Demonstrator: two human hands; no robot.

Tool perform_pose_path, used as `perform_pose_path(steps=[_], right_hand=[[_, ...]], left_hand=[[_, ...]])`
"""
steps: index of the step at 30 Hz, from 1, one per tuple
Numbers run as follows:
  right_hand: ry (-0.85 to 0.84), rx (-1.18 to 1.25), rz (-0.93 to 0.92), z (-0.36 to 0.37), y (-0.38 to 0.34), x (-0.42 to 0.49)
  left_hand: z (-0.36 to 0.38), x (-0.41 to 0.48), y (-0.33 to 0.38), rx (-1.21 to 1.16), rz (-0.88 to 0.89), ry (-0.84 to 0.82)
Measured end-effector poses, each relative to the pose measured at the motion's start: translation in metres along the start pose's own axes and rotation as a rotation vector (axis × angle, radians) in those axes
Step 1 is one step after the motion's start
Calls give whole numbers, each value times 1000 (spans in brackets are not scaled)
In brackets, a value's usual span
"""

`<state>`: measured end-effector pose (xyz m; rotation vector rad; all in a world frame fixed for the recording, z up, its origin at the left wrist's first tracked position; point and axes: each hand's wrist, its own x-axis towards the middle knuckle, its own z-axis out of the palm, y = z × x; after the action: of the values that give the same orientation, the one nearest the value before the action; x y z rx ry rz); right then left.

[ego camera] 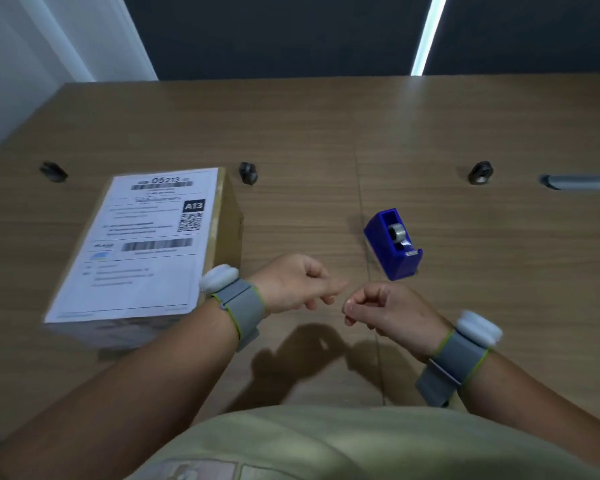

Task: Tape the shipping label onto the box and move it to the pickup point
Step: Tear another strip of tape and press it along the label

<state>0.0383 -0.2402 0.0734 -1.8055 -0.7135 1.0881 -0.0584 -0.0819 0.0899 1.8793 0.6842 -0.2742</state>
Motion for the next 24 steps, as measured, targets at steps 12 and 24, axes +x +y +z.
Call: perform_pose_path(steps=[12, 24], right_hand=[[-77, -236, -32, 132, -72, 28], [-277, -372, 16, 257, -145, 104]], left_hand=[[-94, -102, -79, 67, 57, 430], [-183, -160, -187, -198, -46, 704]])
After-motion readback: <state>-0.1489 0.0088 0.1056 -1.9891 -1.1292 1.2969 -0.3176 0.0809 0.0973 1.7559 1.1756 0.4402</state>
